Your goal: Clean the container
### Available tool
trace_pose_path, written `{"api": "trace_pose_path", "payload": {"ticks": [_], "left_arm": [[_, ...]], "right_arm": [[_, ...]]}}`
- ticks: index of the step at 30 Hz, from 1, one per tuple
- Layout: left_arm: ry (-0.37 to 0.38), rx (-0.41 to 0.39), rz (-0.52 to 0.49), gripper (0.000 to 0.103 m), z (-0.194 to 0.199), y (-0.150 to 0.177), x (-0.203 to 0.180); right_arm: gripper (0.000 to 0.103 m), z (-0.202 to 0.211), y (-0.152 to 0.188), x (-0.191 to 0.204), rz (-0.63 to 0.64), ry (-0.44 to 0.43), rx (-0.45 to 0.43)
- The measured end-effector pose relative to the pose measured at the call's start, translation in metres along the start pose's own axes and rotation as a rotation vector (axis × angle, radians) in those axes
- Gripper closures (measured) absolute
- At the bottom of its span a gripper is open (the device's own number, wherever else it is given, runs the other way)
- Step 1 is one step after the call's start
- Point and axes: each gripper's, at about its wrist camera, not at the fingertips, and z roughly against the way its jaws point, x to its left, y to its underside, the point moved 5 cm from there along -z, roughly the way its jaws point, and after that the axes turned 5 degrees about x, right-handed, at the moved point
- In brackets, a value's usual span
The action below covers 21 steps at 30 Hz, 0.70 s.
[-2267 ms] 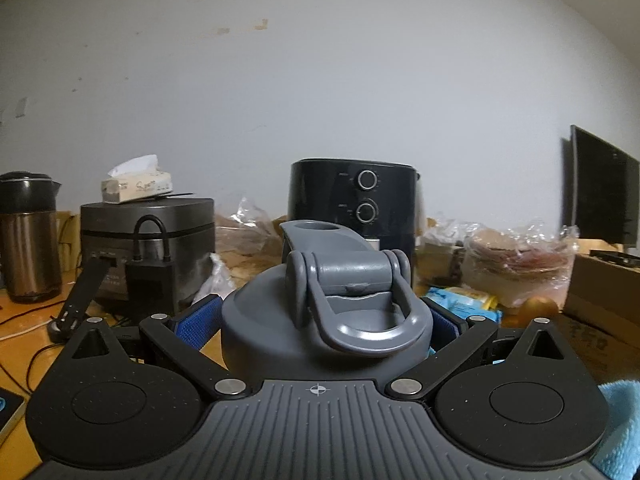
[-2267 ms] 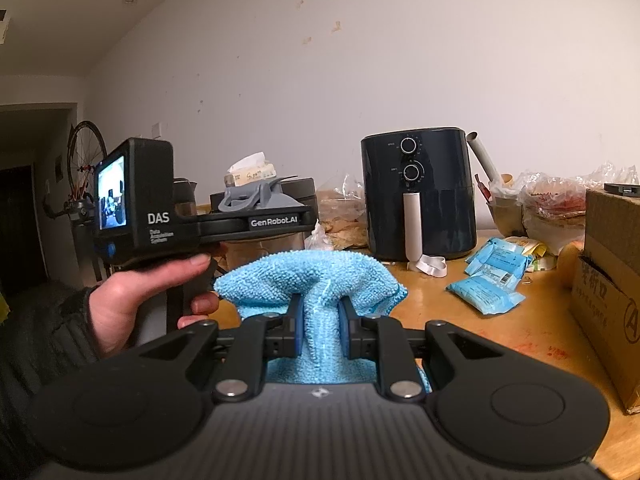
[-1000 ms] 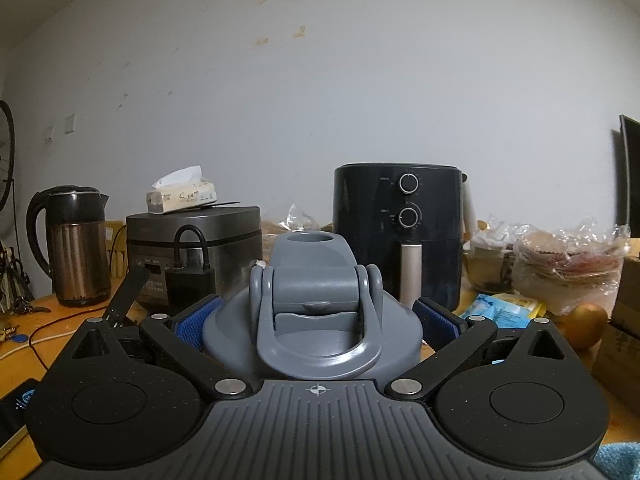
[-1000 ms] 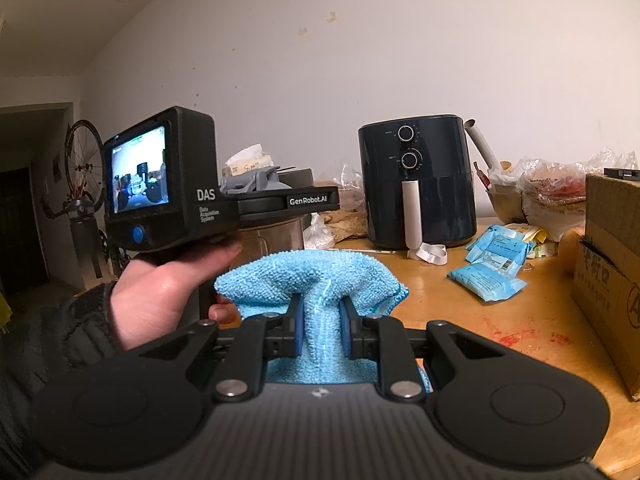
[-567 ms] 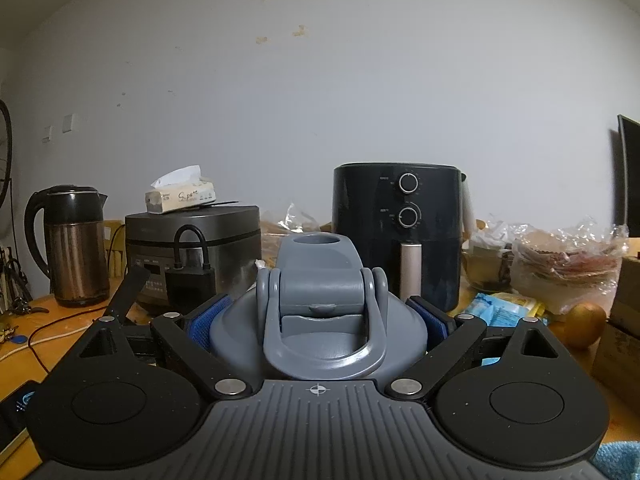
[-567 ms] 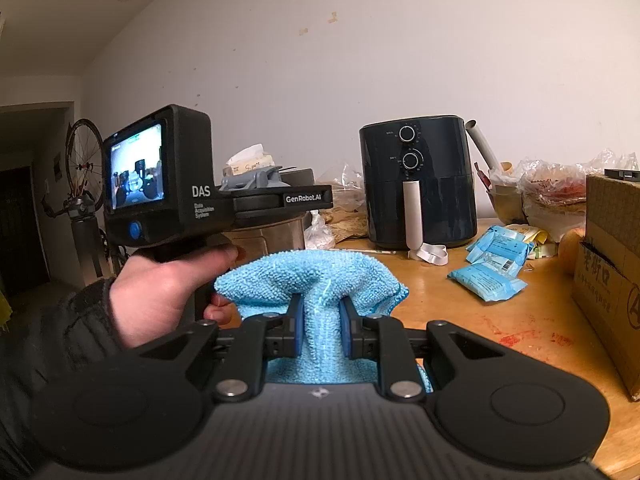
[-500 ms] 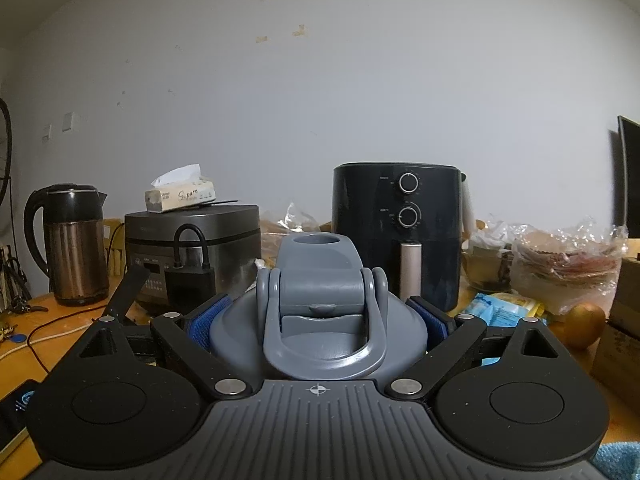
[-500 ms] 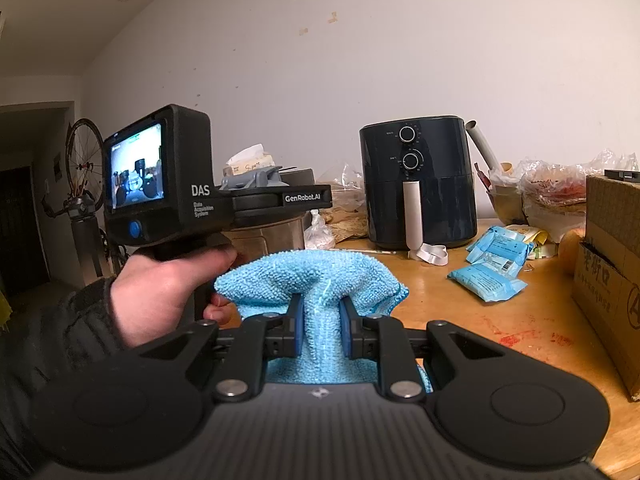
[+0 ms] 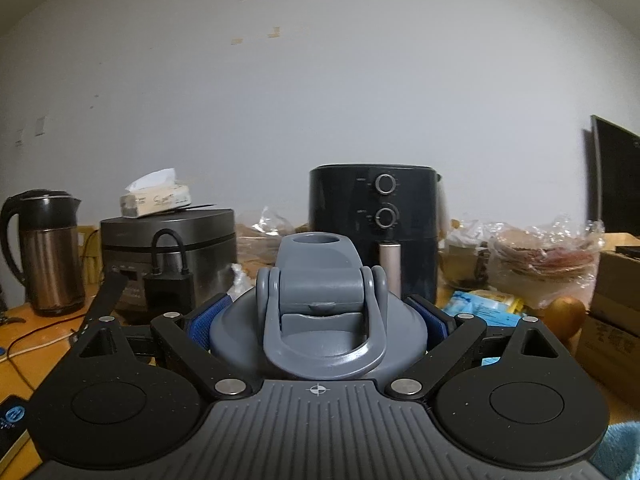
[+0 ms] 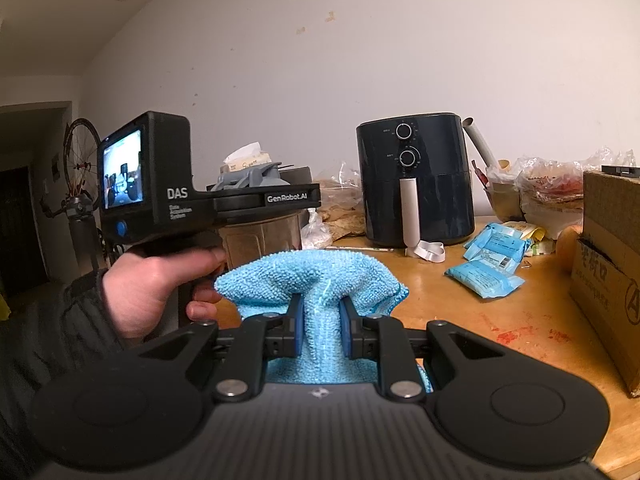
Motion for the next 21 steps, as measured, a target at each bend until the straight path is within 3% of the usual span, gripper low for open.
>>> {"api": "trace_pose_path", "payload": {"ticks": [21], "left_arm": [[0.159, -0.025, -0.023, 0.009, -0.003, 0.002, 0.011]], "right_arm": [[0.087, -0.005, 0.002, 0.001, 0.002, 0.002, 0.017]]}}
